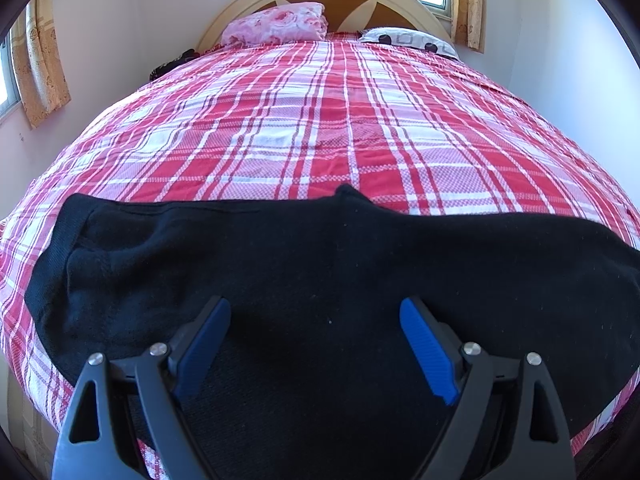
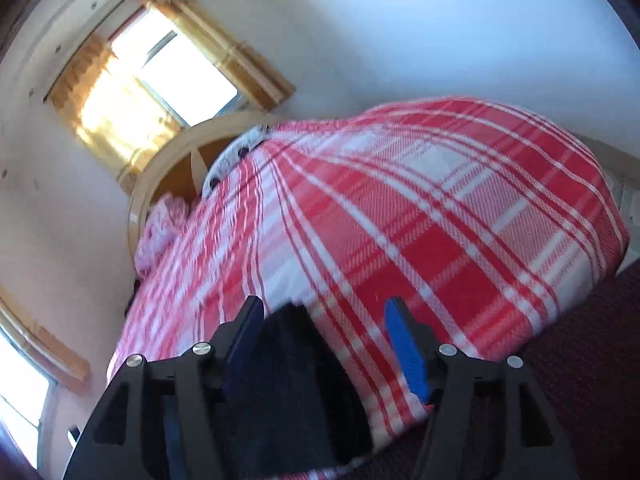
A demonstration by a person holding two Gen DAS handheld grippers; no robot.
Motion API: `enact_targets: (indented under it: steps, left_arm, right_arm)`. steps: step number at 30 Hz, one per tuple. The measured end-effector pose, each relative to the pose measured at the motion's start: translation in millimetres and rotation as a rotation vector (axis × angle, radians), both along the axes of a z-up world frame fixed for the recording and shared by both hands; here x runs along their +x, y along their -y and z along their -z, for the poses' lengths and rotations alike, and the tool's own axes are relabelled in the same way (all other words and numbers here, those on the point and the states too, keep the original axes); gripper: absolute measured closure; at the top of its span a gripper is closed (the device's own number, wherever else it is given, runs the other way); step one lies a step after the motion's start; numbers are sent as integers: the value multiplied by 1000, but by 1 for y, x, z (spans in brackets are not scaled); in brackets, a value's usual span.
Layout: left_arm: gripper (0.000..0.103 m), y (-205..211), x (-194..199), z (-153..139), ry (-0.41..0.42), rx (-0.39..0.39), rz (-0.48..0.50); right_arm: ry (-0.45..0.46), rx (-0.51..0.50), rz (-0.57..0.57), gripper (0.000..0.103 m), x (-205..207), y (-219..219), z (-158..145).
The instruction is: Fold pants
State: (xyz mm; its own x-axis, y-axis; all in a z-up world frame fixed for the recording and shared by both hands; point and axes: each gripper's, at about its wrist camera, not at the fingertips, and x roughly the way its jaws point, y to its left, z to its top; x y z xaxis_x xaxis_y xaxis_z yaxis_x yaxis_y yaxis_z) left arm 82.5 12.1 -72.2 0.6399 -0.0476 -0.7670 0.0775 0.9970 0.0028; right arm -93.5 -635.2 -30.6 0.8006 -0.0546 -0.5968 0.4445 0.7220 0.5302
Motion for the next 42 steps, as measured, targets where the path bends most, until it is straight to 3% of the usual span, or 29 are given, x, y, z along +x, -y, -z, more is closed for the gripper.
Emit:
enact_targets:
  steps: [3,6,9,10,12,14,19,23,27,33,38,42]
  left_arm:
    - [13,0,1,0,2,5,5]
    - [13,0,1,0,1,1,3]
    - [13,-1,0,0,1,-4,1]
    - [13,-1,0,0,0,-6,-1]
    - [13,0,0,0,0,-8,-4]
    - [13,-1,0,-1,1,-5,1]
    - [14,-2,-3,-4,7,-14,11]
    - [14,2,-12,-14,54,31,47]
    - [14,5,-17,-18,72,57,82]
    - [14,-4,-24,-29,90,16,113]
    - [14,-28,-25,-37,109,-23,76]
    - [14,-53,-28,-40,114,-42,34]
  right_arm:
    - [-100,-9,-96,38,3,-23,22]
    - [-152,-151,-115,37,8,-47,22]
    - [-207,-188,-180,39,16,-61,19]
    - [-217,-195,-206,42,17,-65,18]
    - [-235,-198,-222,69,18,-68,17]
    - [-168,-59,-218,87,12,-58,20]
    - [-75,62,-132,88,-3,-55,25]
    - [76,108,-86,88,-10,-69,0]
    - [130,33,-197,88,6,-118,-44]
    - [178,-37,-420,88,40,-216,-91]
    - [155,-72,-672,88,77,-322,-95]
    - [92,-133,-795,88,102,-399,-70]
